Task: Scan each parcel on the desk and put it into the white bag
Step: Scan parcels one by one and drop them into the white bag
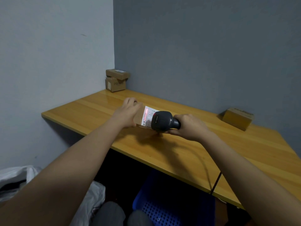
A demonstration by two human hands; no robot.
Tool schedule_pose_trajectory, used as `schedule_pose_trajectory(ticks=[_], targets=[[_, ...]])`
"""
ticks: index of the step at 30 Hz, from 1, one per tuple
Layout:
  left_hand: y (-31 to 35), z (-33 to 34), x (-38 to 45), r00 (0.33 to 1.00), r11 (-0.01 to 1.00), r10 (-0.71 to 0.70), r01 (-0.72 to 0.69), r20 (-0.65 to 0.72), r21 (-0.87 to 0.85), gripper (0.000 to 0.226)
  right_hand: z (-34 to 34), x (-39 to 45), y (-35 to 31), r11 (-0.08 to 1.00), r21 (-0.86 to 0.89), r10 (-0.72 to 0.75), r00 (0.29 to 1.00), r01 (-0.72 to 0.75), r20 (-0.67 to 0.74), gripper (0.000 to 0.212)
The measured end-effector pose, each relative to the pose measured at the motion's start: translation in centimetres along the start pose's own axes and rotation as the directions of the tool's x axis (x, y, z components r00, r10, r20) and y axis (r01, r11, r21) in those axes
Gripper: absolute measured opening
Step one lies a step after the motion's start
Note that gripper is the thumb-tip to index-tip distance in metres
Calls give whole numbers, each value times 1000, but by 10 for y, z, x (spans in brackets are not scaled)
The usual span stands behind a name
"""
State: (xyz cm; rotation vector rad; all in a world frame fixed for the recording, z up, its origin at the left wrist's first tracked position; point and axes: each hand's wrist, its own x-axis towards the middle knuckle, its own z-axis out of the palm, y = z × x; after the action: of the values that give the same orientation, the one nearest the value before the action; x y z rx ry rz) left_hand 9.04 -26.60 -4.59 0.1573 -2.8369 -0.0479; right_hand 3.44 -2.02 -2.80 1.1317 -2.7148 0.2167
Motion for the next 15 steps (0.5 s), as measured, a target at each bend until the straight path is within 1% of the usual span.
schedule_pose_trajectory(ticks=[6, 7, 9, 10, 12, 15], targets=[[0, -3, -2, 1000, 1000, -12, 12, 18, 5, 93, -2, 0, -1, 998, 58, 15, 1000, -16, 6, 37], [0, -3, -3, 1000, 1000, -21, 21, 20, -3, 93, -2, 0, -1, 995, 98, 28, 1000, -28, 4, 36], [-3, -4, -5, 999, 998, -51, 51, 20, -32, 95, -3, -2, -2, 969, 237, 73, 997, -72, 3, 35], [-4, -5, -8, 997, 996, -70, 71, 19, -54, 96, -2, -2, -2, 939, 331, 99, 995, -95, 4, 36], [-9, -8, -13, 993, 987, -117, 117, 11, -107, 98, -3, -3, -5, 843, 523, 137, 990, -127, 21, 37], [-18, -14, -26, 980, 960, -201, 195, -10, -200, 97, -2, -2, -15, 712, 692, 123, 991, -118, 43, 33]])
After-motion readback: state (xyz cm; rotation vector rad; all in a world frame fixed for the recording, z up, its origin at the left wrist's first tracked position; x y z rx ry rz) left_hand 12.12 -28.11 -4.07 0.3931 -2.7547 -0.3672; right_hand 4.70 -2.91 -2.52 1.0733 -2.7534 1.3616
